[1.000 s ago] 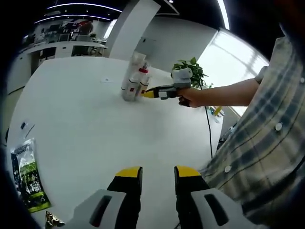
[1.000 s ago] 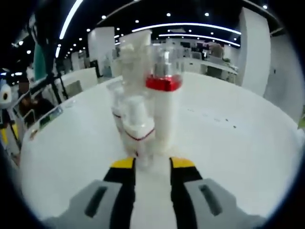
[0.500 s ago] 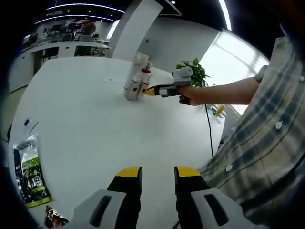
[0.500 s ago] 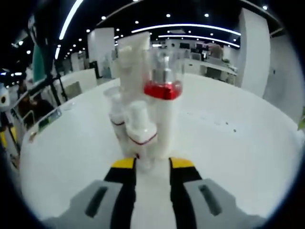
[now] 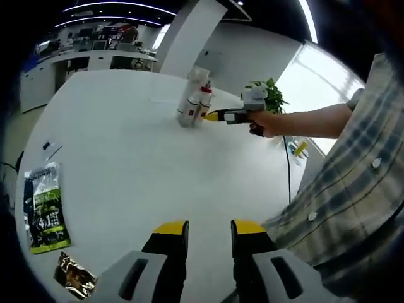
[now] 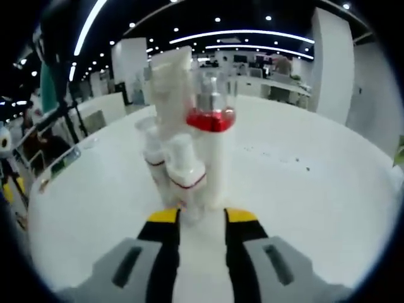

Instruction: Arrange the skincare products in the storage area until every visible bottle or jar stands upright without overlapping.

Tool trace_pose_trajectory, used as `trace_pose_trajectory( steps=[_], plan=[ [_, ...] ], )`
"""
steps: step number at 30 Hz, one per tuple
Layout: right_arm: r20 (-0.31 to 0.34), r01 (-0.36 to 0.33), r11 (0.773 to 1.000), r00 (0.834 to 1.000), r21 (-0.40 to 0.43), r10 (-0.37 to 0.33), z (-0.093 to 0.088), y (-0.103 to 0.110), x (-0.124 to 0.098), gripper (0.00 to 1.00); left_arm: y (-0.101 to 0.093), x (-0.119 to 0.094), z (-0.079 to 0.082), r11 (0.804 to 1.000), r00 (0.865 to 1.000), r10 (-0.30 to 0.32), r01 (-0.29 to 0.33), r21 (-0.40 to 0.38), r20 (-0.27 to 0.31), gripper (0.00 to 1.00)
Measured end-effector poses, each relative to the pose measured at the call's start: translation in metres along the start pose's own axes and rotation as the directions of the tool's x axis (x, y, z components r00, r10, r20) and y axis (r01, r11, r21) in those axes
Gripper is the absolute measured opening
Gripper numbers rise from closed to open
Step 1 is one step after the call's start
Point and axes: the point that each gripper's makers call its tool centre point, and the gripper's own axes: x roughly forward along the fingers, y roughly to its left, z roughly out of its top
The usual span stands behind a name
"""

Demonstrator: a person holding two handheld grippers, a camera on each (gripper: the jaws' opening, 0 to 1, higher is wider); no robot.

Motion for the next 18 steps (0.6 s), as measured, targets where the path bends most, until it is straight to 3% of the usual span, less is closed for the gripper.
trace_pose_trajectory(
  steps=[7, 9, 12, 18],
  plan=[
    [0.000, -0.013, 0.996, 1.000, 0.093, 0.013, -0.012, 0.026, -0.014, 0.33, 0.032, -0.016, -0.014, 0.989, 0.992, 0.125, -0.123, -0.077, 0.021, 0.31],
    [0.008, -0.016, 0.993, 1.000, 0.115, 0.016, -0.015, 0.035, -0.019, 0.35, 0.049, -0.025, -0.014, 0.980, 0.982, 0.186, -0.184, -0.074, 0.026, 0.34],
    [0.008, -0.026, 0.992, 1.000, 0.124, 0.025, -0.024, 0.050, -0.031, 0.35, 0.082, -0.041, -0.010, 0.952, 0.956, 0.291, -0.285, -0.113, 0.041, 0.38],
    [0.016, -0.037, 0.986, 0.999, 0.161, 0.035, -0.043, 0.087, -0.060, 0.36, 0.122, -0.056, 0.010, 0.932, 0.928, 0.356, -0.344, -0.113, 0.111, 0.38]
  ],
)
